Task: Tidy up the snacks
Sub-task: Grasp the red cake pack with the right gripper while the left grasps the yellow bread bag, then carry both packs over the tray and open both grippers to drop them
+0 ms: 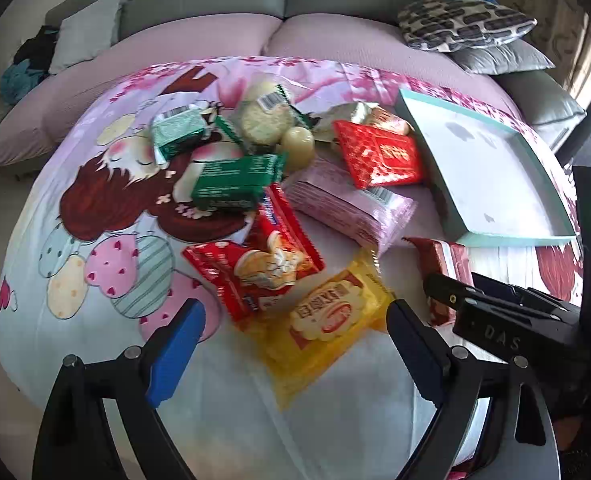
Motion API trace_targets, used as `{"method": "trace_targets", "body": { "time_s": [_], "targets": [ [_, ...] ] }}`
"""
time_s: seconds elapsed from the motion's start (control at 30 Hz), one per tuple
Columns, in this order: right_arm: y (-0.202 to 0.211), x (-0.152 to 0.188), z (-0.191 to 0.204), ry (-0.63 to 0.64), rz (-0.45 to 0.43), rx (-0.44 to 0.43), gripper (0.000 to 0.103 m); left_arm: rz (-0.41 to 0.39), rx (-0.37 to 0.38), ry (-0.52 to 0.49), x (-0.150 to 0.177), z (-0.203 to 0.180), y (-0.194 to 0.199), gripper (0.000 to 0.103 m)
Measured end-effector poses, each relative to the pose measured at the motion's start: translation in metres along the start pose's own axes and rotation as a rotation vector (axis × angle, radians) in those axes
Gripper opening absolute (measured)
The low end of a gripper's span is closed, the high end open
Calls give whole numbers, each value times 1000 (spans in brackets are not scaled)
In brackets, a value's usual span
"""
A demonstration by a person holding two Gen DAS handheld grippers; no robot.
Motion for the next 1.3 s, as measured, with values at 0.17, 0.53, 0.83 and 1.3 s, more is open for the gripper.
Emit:
{"method": "trace_targets", "body": {
  "time_s": [0.17,0.53,0.83,1.3],
  "targets": [
    [9,10,-14,5,-8,35,58,27,22,-67,1,-14,-8,92],
    [15,15,-54,-77,-4,76,58,112,149,-126,12,-38,-25,92],
    [17,18,-57,-79,-4,77,58,148,90,-125,21,-40,-33,92],
    [17,17,-52,-69,-30,88,47,136,93,-40,22,-21,-29,41]
  ]
}}
Point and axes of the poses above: each gripper's, at about its wrist camera, not at the fingertips, and y roughly against the way its jaws point, z to its left, x to its underside, the point moved 5 cm from there along -y, roughly the way its jaws point, and after that the axes turned 9 degrees about x, right-handed, at the moved point
